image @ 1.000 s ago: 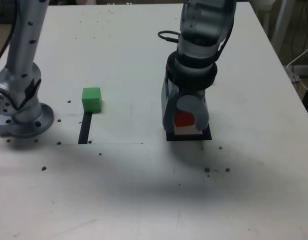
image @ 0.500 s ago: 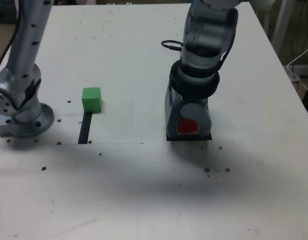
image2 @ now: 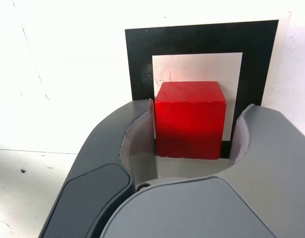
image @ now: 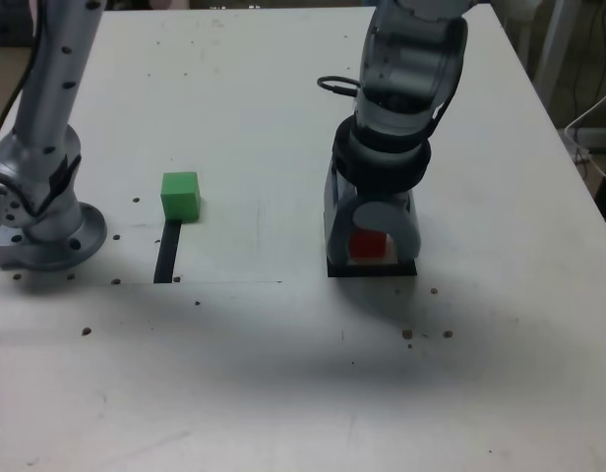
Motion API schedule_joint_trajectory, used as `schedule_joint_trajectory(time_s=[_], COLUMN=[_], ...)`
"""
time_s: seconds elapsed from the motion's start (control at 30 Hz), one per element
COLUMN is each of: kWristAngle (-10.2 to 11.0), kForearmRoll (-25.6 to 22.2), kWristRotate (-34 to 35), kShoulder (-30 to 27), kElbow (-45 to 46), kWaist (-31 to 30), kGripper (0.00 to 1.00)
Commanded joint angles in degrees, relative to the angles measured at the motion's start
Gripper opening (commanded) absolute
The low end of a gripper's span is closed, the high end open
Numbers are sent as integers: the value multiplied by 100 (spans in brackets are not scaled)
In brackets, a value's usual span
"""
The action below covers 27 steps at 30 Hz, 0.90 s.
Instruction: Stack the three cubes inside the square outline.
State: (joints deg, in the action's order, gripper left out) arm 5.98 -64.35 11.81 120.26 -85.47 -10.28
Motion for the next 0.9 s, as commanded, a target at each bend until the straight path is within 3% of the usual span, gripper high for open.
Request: schedule_joint_trajectory(time_s=[0.0,0.13,0.87], kWristAngle=[-24,-26,110], kForearmRoll=[16,15,-374], kWristRotate=[6,6,292], kShoulder=[-23,-39,-528], kElbow=[1,-4,45], kWaist=[9,9,-123], kGripper=[94,99,99])
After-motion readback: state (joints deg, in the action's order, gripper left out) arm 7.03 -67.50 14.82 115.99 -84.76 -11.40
